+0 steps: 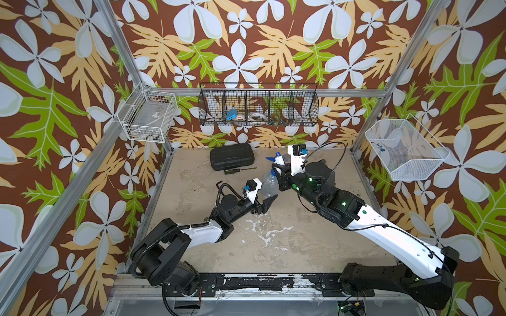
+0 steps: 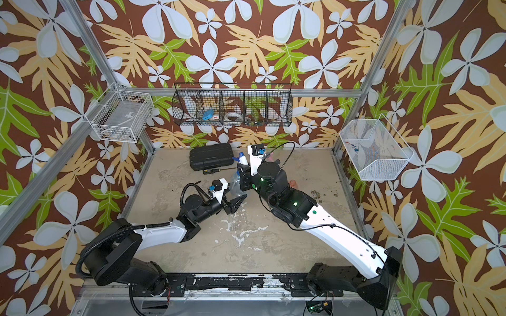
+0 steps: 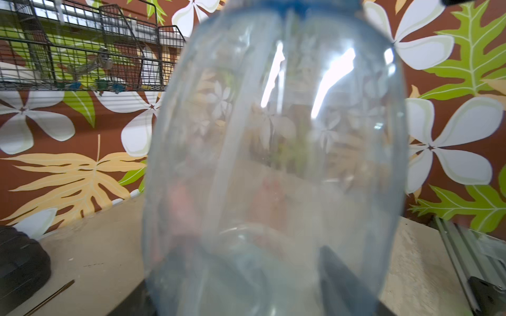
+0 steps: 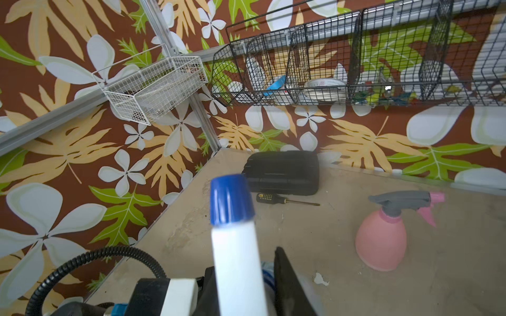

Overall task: Attach spray nozzles to spray bottles
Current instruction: Screw the spray nozzle on the spray bottle.

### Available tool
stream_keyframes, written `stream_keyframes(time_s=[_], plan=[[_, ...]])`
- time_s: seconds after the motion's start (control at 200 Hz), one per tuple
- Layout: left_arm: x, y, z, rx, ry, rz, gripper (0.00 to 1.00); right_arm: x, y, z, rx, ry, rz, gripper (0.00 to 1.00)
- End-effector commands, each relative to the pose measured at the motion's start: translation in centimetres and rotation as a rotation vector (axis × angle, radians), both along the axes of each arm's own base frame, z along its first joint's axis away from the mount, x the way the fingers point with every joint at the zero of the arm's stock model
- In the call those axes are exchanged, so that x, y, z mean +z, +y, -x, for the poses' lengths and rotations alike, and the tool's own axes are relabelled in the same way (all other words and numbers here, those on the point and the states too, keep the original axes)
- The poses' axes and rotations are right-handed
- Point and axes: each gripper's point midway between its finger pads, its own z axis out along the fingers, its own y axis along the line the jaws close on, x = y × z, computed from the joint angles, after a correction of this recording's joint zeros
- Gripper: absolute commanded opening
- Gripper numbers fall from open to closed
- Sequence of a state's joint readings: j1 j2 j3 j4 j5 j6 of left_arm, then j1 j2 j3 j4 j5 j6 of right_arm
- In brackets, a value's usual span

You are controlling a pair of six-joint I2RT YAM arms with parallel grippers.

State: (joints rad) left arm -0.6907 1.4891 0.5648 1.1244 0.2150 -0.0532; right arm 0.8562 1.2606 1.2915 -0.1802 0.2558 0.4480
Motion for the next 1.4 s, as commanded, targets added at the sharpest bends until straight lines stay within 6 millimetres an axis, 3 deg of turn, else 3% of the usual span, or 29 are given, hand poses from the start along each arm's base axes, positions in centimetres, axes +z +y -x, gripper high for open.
stream_keyframes(time_s=[0.0, 0.355, 0.555, 0.681, 0.861, 1.076, 1.246, 1.396], plan=[[5.9, 2.8, -1.9, 0.187, -0.092, 0.225, 0.54, -6.8, -2.1, 1.1, -0.099, 0.227, 0.159, 0.00], [3.1, 1.3, -0.6, 0.109, -0.119, 0.064, 0.53, -6.6, 0.7, 1.5, 0.083, 0.212, 0.429, 0.00], [3.4, 1.4, -0.1, 0.093, -0.131, 0.074, 0.53, -6.6, 1.1, 1.2, 0.117, 0.229, 0.522, 0.00], [3.9, 1.4, 0.3, 0.076, -0.132, 0.102, 0.53, -7.1, 1.2, 1.3, 0.119, 0.233, 0.519, 0.00], [4.5, 1.2, 0.4, 0.060, -0.139, 0.117, 0.52, -9.3, 1.4, 1.2, 0.125, 0.274, 0.562, 0.00], [6.2, 2.4, 1.4, 0.064, -0.198, 0.233, 0.51, -11.2, 2.4, 1.6, 0.169, 0.325, 0.521, 0.00], [6.5, 3.0, 0.9, 0.169, -0.237, 0.236, 0.51, -12.3, 1.9, 0.9, 0.035, 0.441, 0.463, 0.00], [6.1, 3.4, 0.7, 0.249, -0.271, 0.226, 0.50, -13.5, 2.7, 0.9, -0.017, 0.528, 0.398, 0.00]])
